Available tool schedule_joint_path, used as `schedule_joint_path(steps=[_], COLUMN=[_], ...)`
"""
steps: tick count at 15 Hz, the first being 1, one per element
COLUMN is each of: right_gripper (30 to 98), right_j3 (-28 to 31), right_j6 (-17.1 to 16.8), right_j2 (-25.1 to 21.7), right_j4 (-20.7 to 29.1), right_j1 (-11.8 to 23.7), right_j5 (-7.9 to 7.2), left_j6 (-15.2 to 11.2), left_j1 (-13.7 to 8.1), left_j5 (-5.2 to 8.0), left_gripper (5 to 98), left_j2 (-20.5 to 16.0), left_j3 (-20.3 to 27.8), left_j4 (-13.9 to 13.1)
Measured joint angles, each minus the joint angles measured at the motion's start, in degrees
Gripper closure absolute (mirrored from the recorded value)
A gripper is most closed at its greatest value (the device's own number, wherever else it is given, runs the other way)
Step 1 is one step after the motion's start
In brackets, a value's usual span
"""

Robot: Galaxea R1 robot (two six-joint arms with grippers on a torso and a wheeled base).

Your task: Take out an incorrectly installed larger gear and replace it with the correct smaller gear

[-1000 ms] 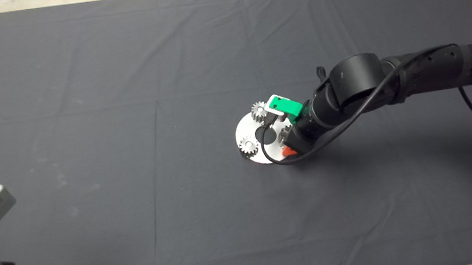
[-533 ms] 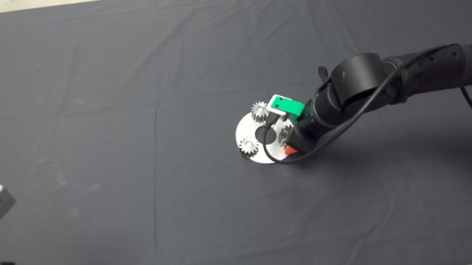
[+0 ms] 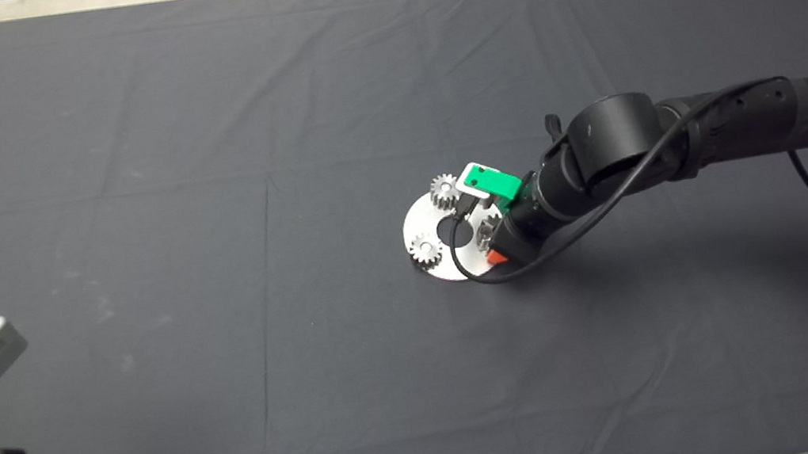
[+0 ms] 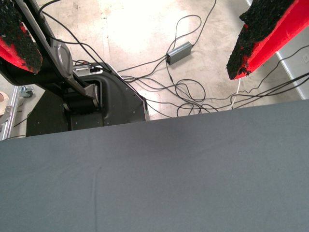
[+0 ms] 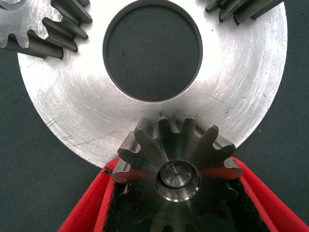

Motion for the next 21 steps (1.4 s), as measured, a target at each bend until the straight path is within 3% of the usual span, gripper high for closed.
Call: schedule_joint_path(steps=[7,16,21], right_gripper=[81.4,81.5,81.5], right_j3=[2.6,7.4,9.2], right_j6=[0.0,0.4,5.1], right_j2=[-0.8,-4.9,-6.4], right_j4=[-0.7,-0.9,-0.8], right_j1=[-0.1,0.4,2.3], right_j5=[-0.18,0.65,0.34], left_j6=[0.0,0.0,0.0], left_j1=[0.0,0.0,0.0], left_j5=[0.0,0.0,0.0], left_gripper=[5.3,5.3,5.3], left_j2=[-0.5,-0.5,-0.5], left_j3=[0.0,0.0,0.0], left_j4=[0.0,0.0,0.0])
